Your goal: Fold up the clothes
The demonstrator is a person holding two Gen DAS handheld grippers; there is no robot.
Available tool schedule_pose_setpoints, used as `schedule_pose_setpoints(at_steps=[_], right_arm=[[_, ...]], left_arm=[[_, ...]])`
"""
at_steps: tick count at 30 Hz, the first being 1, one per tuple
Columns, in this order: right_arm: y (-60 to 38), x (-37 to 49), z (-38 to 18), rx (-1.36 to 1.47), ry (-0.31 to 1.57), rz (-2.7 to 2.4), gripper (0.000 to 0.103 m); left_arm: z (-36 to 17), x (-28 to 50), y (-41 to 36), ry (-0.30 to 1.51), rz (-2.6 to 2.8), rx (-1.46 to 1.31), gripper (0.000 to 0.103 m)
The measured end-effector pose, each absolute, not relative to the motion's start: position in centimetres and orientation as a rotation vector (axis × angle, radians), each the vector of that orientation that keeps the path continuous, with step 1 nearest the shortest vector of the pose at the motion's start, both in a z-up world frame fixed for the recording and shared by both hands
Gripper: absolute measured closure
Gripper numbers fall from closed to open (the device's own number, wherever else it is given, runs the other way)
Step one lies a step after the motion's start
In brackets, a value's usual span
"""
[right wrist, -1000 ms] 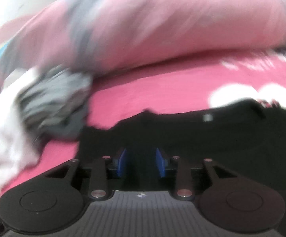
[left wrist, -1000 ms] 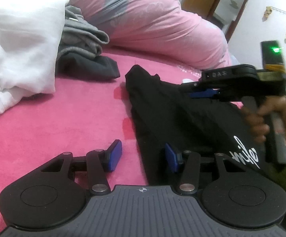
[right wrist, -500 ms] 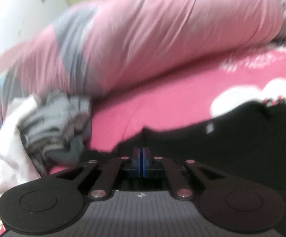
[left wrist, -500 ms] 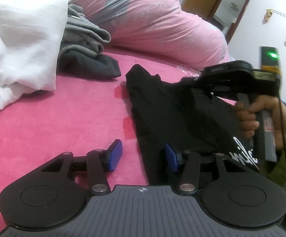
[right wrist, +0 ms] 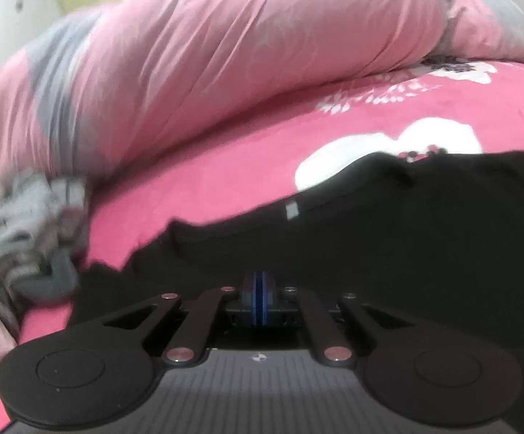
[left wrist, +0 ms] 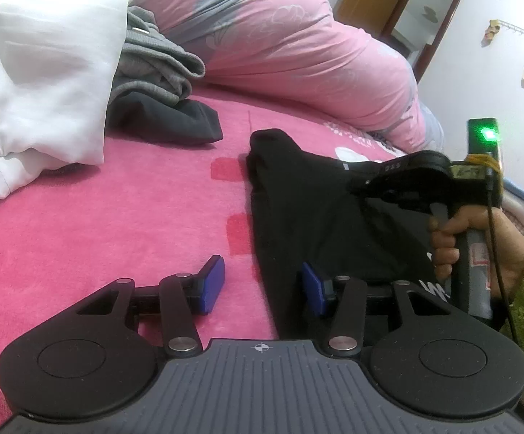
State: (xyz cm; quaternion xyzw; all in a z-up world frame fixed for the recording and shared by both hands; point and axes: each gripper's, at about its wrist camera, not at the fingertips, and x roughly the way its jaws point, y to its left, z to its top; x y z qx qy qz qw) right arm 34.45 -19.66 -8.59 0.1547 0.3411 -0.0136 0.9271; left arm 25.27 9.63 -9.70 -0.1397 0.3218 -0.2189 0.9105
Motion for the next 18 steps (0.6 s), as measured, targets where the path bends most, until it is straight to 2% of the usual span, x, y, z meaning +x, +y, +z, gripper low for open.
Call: schedule_pose_setpoints(at_steps=[1,3,5,11,14,16,18], right_arm=[[-19.6,34.6,-8.4,0.298,0.701,-0.030,0.097],[-19.2,34.5,-7.7,0.255,0.687,-0.055,0.086],[-18.7,34.2,-6.6,0.195,0.635,-0.094,0.082],[-13.2,34.2,-2.4,-0.029,0.542,0.058,0.082],[-8.6,34.6,-1.5,-0.127,0.570,0.223,0.079],[-5.9,35.2,-2.0,-0.194,0.618,0.293,0.069],[-3.8,35.6,-3.2,-0.276,0.651,0.316,0.054]], left_arm=[[-9.7,25.3,9.6,0.663,-0.451,-0.288,0.055],[-9.7,25.2,9.6,0.663,-0.451,-0.287,0.055],[-9.7,25.2,9.6,0.663,-0.451,-0.285,0.055],[-9.7,25.2,9.5,0.660,-0.448,-0.276,0.055],[-9.7,25.2,9.6,0.660,-0.448,-0.276,0.055],[-9.7,25.2,9.5,0.660,-0.448,-0.275,0.055],[-9.7,25.2,9.5,0.660,-0.447,-0.275,0.055]])
